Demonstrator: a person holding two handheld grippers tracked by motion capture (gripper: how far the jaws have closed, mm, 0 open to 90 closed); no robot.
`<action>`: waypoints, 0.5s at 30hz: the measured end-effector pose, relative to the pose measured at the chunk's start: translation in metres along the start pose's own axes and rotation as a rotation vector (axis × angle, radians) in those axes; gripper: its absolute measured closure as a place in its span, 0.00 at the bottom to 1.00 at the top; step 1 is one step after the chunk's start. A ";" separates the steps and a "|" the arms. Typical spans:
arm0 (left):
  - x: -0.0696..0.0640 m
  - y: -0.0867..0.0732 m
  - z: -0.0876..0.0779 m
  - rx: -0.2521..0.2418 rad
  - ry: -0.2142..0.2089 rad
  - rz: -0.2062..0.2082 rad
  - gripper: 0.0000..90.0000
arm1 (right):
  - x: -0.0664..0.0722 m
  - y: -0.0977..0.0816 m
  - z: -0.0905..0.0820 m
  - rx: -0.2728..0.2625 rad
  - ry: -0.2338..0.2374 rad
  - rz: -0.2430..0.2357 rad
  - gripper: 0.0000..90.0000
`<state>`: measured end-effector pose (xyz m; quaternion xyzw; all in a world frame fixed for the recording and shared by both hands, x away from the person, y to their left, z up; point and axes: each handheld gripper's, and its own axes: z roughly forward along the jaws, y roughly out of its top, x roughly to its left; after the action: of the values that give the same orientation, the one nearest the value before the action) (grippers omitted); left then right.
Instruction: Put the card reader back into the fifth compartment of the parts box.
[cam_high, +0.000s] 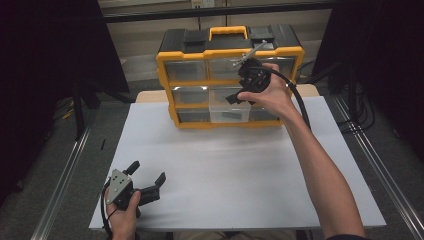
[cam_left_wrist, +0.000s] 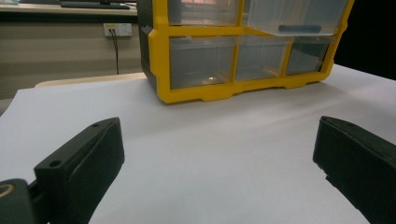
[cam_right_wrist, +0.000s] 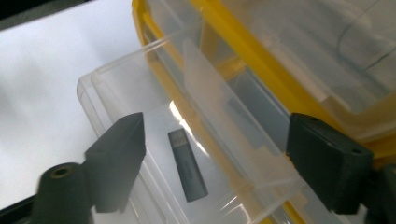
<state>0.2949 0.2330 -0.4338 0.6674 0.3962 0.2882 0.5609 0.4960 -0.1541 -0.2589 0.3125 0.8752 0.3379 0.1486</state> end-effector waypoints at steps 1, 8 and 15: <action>0.000 0.000 0.000 0.000 0.000 0.001 0.02 | 0.000 0.000 0.000 0.000 0.000 0.000 0.19; 0.000 0.000 0.001 0.000 0.001 -0.001 0.02 | -0.003 -0.007 -0.008 -0.055 -0.021 0.041 0.14; 0.000 0.000 0.002 0.005 0.005 -0.001 0.02 | -0.003 -0.014 -0.012 -0.113 -0.026 0.069 0.09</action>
<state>0.2967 0.2324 -0.4344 0.6681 0.3984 0.2886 0.5583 0.4866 -0.1701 -0.2598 0.3379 0.8414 0.3877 0.1659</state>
